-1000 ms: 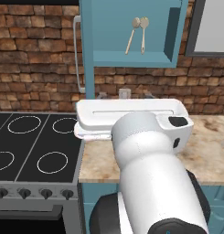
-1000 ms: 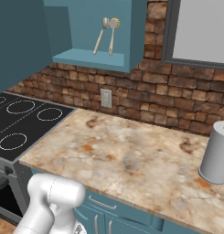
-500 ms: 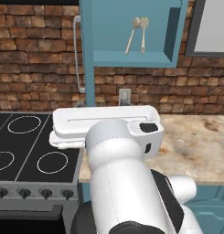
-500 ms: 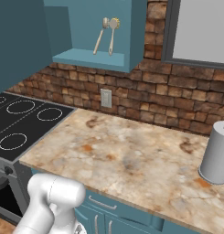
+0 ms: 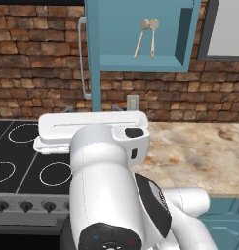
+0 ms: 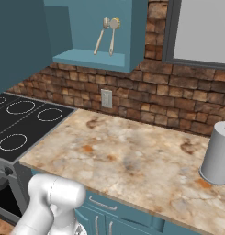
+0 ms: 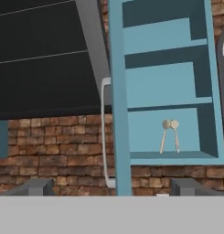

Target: Pick up the dish brush and dish brush from the sink, and place them back in the cabinet, and close the cabinet door.

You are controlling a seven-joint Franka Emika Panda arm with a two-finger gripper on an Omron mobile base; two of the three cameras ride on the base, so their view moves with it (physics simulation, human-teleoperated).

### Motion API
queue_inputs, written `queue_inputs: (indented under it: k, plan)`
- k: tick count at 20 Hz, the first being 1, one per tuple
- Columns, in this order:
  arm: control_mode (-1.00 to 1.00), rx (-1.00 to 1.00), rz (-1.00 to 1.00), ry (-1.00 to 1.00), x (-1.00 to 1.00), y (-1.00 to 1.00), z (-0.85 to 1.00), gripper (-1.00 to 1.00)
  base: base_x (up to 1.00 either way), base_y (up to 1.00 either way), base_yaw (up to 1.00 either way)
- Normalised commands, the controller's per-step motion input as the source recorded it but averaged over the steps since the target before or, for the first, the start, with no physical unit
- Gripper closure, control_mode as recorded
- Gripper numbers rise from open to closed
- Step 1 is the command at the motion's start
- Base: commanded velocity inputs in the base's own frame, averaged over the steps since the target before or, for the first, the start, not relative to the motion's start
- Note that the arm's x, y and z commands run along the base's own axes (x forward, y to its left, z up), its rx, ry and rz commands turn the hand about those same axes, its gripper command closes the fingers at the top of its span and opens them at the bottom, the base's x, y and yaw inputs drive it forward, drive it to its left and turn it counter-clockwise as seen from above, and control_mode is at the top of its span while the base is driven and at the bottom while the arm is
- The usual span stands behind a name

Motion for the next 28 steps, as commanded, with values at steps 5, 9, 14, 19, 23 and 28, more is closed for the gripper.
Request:
queue_inputs:
  k: [5, 9, 14, 19, 23, 28]
  plan:
    - [-1.0, 0.0, -0.07, 0.0, 0.14, 0.05, 0.0, -1.0, 0.0, 0.0, 0.0]
    - [-1.0, 0.0, -0.11, 0.0, 0.18, 0.06, 0.0, -1.0, 0.0, 0.0, 0.0]
    - [-1.0, 0.0, -0.13, 0.0, 0.19, 0.08, 0.0, -1.0, 0.0, 0.0, 0.0]
    - [-1.0, 0.0, -0.13, 0.0, 0.2, 0.13, 0.0, -1.0, 0.0, 0.0, 0.0]
    - [-1.0, 0.0, -0.13, 0.0, 0.28, 0.1, 0.0, -1.0, 0.0, 0.0, 0.0]
    - [-1.0, 0.0, -0.12, -0.02, 0.29, 0.09, -0.01, -1.0, 0.0, 0.0, 0.0]
